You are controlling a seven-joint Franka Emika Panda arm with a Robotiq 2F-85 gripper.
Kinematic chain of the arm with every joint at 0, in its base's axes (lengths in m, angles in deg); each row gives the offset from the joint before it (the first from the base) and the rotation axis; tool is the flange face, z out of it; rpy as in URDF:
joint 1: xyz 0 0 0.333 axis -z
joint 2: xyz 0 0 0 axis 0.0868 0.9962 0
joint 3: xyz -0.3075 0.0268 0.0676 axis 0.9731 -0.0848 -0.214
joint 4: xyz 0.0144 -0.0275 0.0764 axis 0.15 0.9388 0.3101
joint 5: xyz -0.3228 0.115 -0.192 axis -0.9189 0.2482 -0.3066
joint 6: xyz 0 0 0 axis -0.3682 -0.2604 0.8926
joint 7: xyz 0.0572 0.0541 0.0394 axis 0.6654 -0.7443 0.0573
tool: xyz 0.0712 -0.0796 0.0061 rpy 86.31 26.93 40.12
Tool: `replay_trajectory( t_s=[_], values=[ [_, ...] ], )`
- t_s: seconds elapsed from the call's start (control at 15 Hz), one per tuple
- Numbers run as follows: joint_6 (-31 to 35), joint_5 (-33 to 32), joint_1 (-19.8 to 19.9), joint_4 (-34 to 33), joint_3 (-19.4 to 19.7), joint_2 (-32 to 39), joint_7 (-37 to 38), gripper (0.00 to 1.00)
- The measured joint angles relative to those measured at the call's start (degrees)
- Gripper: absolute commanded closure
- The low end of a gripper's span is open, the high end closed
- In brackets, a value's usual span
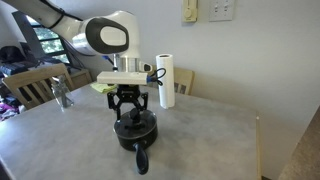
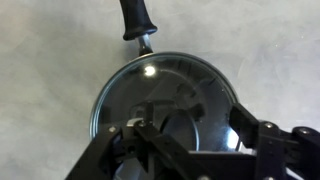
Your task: Remove the lid from the pot and put it on the table
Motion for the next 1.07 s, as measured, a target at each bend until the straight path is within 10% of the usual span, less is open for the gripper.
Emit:
replay_trajectory(
  t_s=[0.4, 1.07],
  values=[
    [0.13, 0.83, -0.01, 0.0, -0.66, -0.01, 0.03, 0.9],
    [3.15, 0.83, -0.51, -0.01, -1.37, -0.77, 2.5, 0.9]
  ],
)
